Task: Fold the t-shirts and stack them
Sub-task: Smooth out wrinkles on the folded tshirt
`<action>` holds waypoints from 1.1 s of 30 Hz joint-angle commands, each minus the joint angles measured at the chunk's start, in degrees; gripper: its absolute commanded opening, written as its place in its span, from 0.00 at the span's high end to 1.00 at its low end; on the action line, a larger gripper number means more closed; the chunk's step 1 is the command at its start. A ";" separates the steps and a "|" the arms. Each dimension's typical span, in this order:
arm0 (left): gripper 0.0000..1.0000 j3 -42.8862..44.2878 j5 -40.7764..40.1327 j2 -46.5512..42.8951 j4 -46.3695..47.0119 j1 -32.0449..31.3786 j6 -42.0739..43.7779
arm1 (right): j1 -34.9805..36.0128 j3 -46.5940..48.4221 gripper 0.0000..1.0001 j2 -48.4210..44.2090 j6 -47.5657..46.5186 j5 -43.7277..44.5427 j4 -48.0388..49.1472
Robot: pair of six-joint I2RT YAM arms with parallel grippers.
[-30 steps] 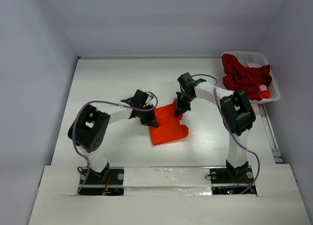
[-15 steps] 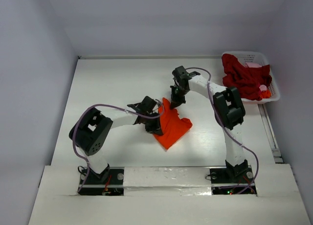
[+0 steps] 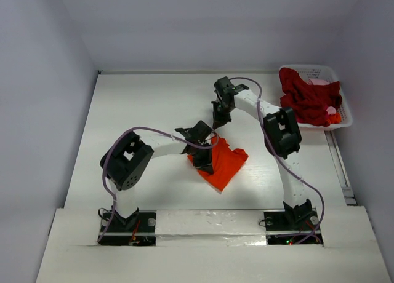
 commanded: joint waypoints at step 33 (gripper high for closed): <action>1.00 22.44 -11.59 8.89 -10.06 7.00 12.74 | 3.97 -46.71 1.00 -38.91 2.65 4.47 10.77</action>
